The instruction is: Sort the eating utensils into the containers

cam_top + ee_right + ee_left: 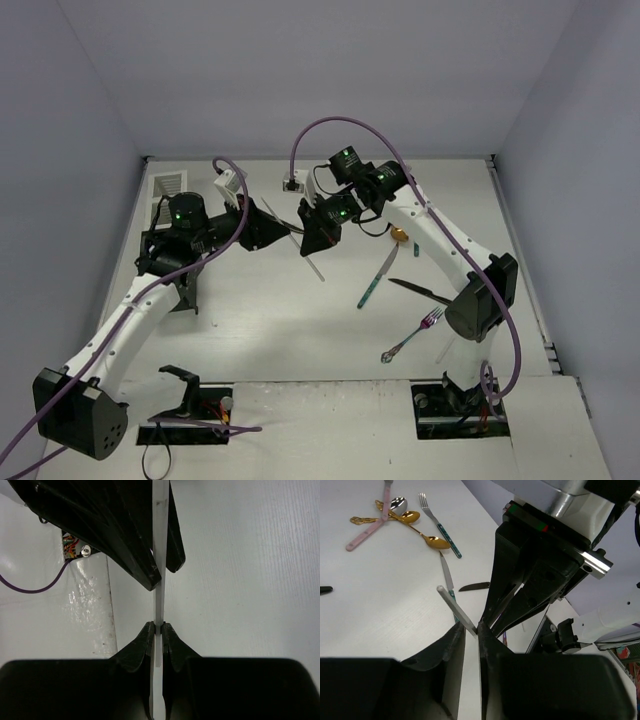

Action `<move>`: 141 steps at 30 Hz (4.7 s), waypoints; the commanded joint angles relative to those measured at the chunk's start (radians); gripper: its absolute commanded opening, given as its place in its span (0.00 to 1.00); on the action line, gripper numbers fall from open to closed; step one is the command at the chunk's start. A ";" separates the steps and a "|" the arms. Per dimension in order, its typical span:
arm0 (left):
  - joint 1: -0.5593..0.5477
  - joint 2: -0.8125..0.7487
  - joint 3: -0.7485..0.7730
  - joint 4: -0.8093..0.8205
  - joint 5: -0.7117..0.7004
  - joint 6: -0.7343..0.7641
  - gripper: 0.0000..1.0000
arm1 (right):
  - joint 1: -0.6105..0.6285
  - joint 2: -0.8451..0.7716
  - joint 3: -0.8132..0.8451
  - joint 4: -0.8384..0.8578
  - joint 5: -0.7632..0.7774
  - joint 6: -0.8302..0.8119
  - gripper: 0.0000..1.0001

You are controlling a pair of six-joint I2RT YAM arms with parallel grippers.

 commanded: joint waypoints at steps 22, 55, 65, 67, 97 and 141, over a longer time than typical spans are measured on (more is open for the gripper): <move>0.224 -0.227 0.424 -0.859 -0.642 0.670 0.00 | -0.271 -0.175 -0.097 0.017 0.391 0.028 0.93; 0.567 -0.176 0.219 -0.628 -0.440 0.667 0.03 | -0.303 -0.194 -0.196 0.013 0.423 0.022 0.99; 0.602 -0.165 0.204 -0.644 -0.432 0.686 0.31 | -0.364 -0.198 -0.234 -0.046 0.477 -0.041 0.99; 0.602 -0.159 0.221 -0.652 -0.442 0.693 0.47 | -0.393 -0.209 -0.262 -0.050 0.498 -0.055 0.99; 0.484 -0.215 0.193 -0.603 -0.534 0.784 0.58 | -0.988 -0.339 -0.821 -0.213 0.762 -0.177 0.46; 0.485 -0.197 -0.073 -0.304 -0.507 0.764 0.61 | -1.077 0.126 -0.503 -0.172 0.669 -0.009 0.47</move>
